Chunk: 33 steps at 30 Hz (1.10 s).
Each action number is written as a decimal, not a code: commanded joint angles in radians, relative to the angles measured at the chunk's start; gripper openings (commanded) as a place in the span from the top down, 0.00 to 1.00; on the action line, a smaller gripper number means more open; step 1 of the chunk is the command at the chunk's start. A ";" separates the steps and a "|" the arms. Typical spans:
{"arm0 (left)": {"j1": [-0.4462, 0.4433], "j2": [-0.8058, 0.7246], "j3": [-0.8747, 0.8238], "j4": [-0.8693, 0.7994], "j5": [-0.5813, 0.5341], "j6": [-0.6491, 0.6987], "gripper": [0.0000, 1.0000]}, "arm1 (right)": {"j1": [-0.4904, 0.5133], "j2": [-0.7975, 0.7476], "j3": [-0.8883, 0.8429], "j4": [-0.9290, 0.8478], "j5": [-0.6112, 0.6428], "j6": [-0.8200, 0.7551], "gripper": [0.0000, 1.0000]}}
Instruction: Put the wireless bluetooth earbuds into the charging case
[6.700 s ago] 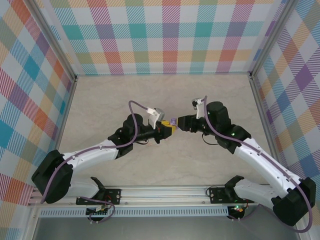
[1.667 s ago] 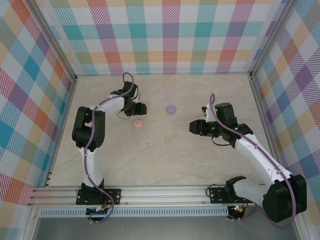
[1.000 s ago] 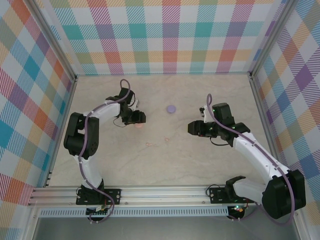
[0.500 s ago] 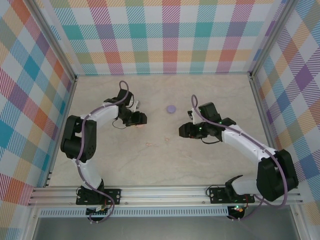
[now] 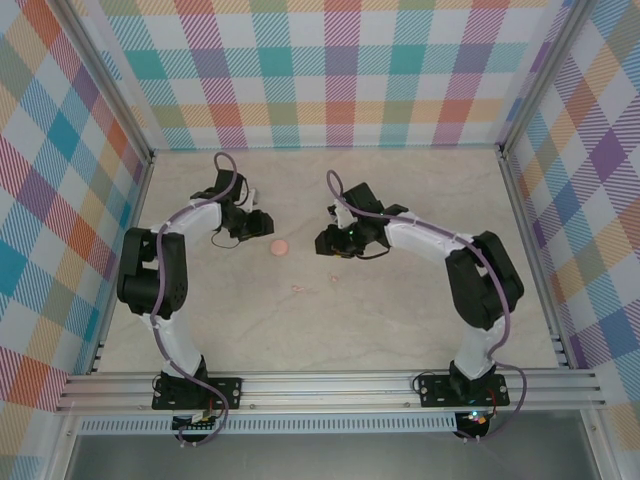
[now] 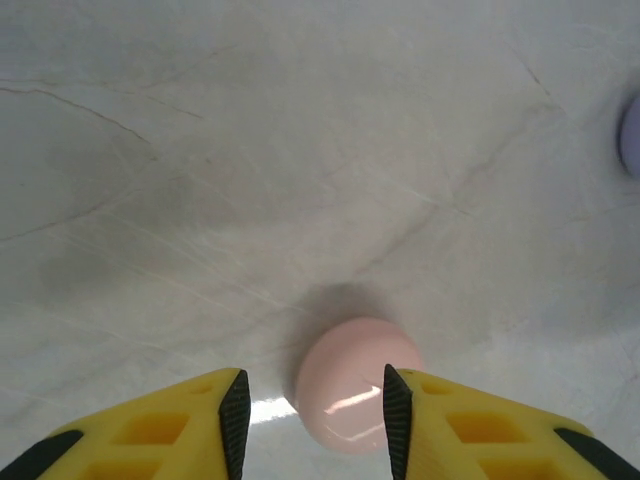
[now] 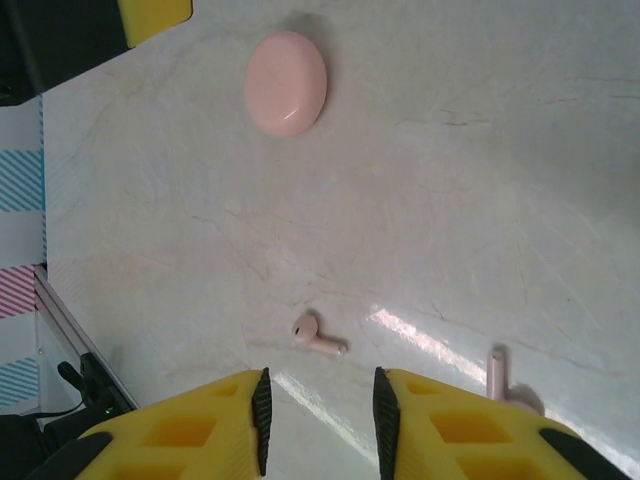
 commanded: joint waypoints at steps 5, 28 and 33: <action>0.039 0.049 -0.061 0.108 0.152 -0.035 0.58 | 0.011 0.168 0.141 0.065 -0.088 0.121 0.67; -0.003 0.007 -0.251 0.293 0.286 -0.173 0.65 | 0.040 0.405 0.334 0.043 -0.163 0.167 0.66; -0.012 -0.028 -0.271 0.294 0.254 -0.191 0.63 | 0.043 0.430 0.353 0.044 -0.188 0.167 0.68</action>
